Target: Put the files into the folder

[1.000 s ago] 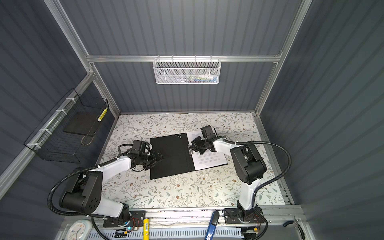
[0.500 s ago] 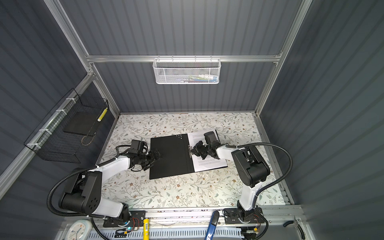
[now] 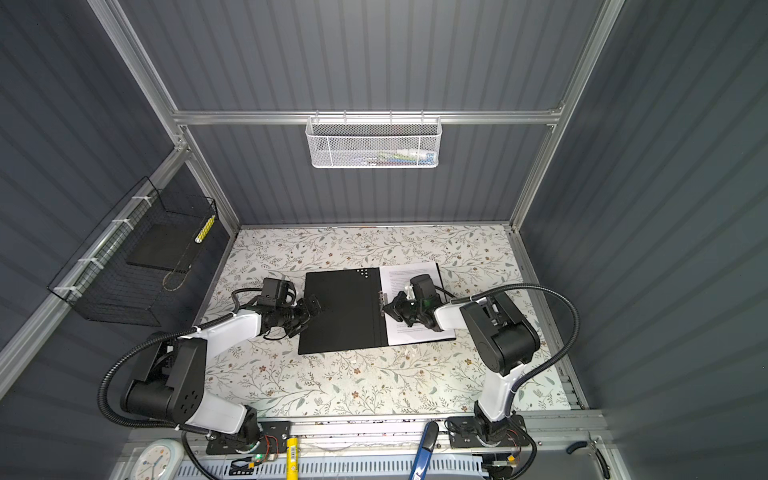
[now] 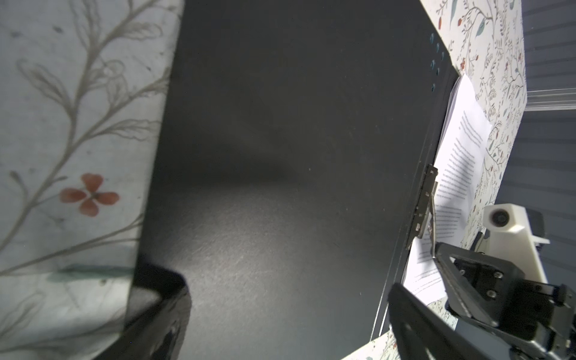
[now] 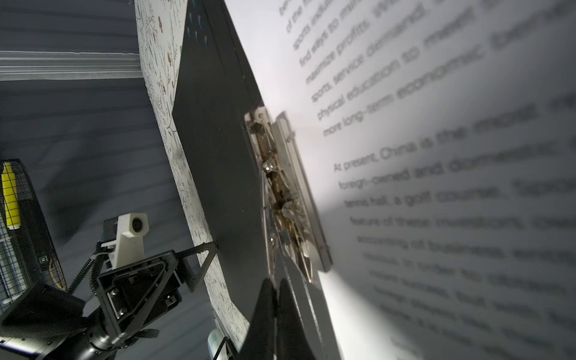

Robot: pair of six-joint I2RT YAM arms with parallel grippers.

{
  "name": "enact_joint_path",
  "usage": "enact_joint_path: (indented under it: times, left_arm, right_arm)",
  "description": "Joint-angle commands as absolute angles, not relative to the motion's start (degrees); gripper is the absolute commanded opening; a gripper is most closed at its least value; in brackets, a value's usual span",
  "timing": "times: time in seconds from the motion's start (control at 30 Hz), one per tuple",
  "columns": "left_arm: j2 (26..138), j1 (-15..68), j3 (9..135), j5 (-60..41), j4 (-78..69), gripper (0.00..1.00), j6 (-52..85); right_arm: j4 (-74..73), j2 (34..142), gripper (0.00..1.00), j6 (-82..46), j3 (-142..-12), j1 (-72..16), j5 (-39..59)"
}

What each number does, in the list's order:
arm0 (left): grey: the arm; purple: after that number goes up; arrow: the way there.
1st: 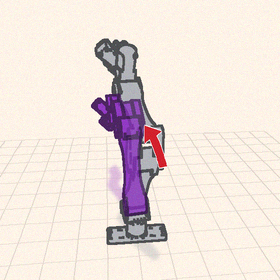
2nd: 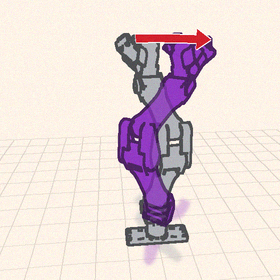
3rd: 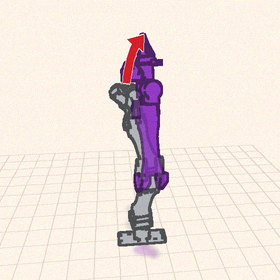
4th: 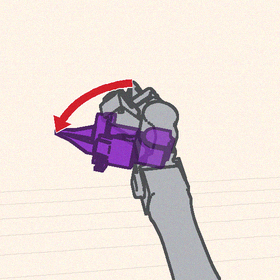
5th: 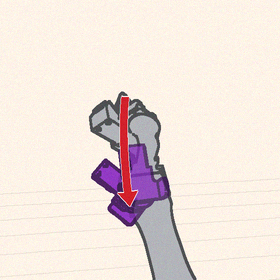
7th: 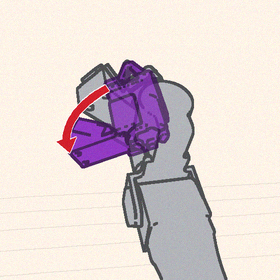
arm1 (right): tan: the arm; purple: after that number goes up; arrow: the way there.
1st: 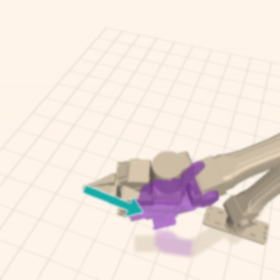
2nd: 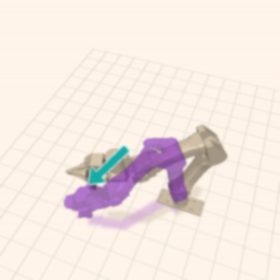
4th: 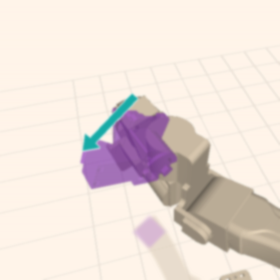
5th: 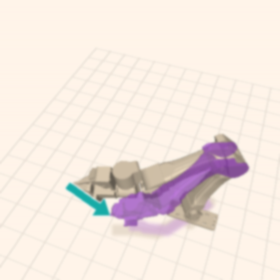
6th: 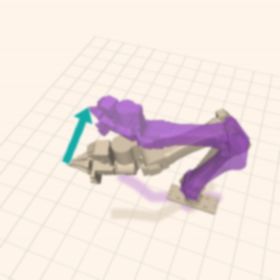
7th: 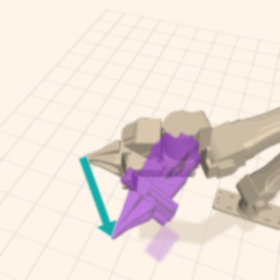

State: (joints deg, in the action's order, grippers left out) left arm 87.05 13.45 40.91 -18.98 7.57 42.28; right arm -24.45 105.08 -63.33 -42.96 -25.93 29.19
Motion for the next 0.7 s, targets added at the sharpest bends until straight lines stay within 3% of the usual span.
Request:
enact_joint_path:
  times: [0.0, 0.67]
  left_arm:
    - [91.67, 12.57, 36.68, -12.13, 17.47, 1.00, 42.69]
    - [92.05, 10.55, 36.75, -11.90, 18.74, 1.00, 41.77]
  right_arm:
    - [-10.18, 111.14, 0.00, -62.65, -37.74, -24.88, 16.62]
    - [-9.39, 111.55, 0.00, -61.44, -34.04, -25.52, 8.86]
